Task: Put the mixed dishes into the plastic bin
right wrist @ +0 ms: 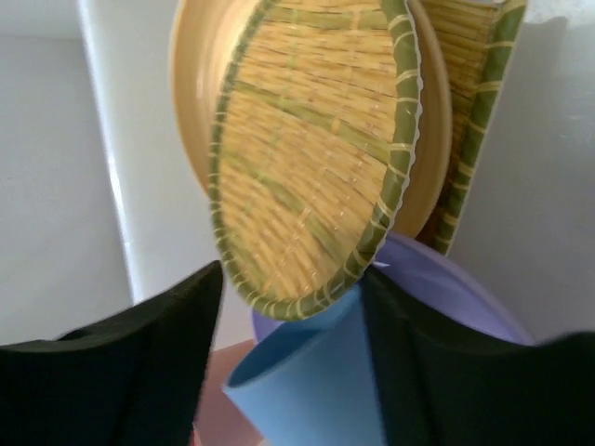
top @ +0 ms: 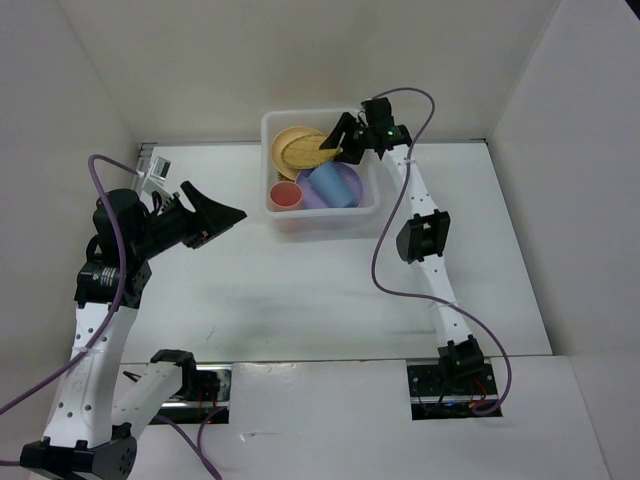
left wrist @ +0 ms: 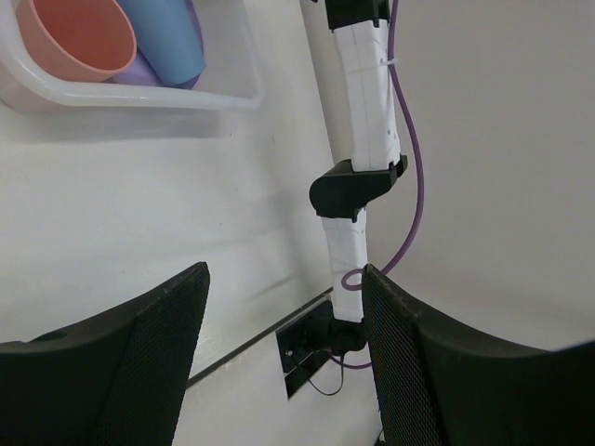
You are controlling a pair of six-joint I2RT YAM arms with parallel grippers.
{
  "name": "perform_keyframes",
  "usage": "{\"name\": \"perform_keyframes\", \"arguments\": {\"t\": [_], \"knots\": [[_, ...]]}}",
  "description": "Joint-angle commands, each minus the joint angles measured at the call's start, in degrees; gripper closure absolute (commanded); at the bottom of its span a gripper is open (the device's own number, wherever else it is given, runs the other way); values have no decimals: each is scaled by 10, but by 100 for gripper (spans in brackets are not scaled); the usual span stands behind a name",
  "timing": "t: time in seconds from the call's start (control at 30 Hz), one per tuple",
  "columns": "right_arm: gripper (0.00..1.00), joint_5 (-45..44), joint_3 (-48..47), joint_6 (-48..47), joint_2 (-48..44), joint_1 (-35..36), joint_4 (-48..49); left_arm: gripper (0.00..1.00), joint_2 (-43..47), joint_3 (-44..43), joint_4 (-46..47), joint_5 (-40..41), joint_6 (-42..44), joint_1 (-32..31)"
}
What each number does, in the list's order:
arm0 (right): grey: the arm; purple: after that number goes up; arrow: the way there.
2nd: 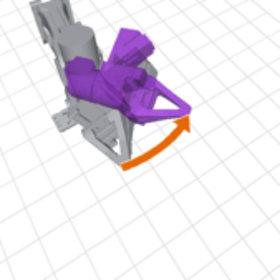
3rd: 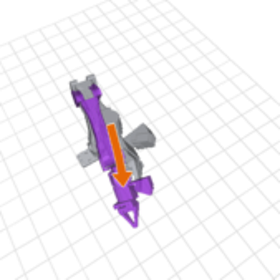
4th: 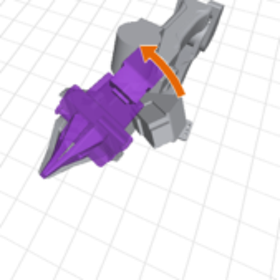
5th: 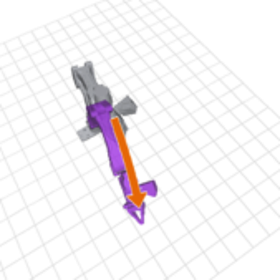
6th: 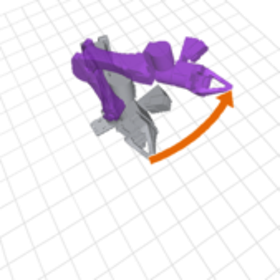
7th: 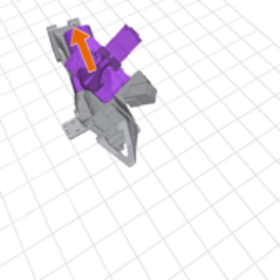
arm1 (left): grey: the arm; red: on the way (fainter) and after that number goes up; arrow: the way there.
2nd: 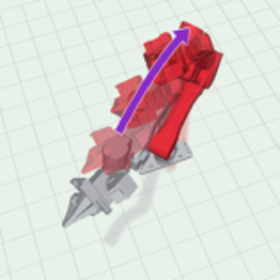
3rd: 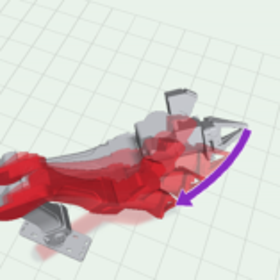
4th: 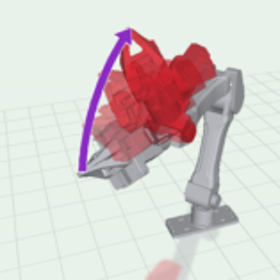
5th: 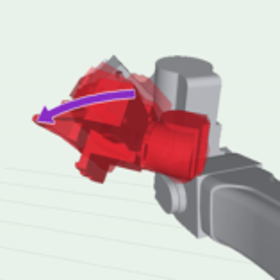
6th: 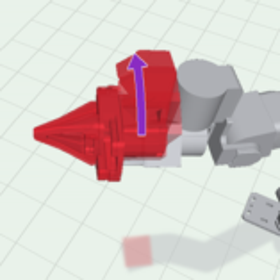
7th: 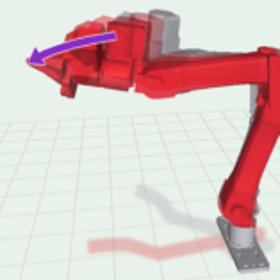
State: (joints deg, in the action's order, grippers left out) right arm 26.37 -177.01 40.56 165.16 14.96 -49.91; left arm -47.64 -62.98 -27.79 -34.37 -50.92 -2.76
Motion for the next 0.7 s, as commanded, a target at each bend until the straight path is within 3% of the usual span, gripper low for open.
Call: {"name": "perform_keyframes", "arguments": {"t": [0.0, 0.1, 0.23, 0.4, 0.5, 0.67], "knots": [[30, 4, -24, -15, -93, -3, 4, 26, 10, 0, 3, -6, 14, 4], [23, -19, -24, -28, -137, -3, -3, 26, 10, 0, 3, -6, 14, 4], [0, -51, -24, -52, -223, 3, -44, 26, 10, 0, 8, -11, 14, 4], [0, -87, -24, -98, -302, 29, -171, 26, 15, 0, 20, -22, 9, 4], [0, -179, -24, -117, -343, 71, -247, 26, 15, 11, 20, -36, 9, 4], [0, -184, 4, -137, -424, 130, -247, 26, 35, 32, 32, -46, 4, 4]]}}
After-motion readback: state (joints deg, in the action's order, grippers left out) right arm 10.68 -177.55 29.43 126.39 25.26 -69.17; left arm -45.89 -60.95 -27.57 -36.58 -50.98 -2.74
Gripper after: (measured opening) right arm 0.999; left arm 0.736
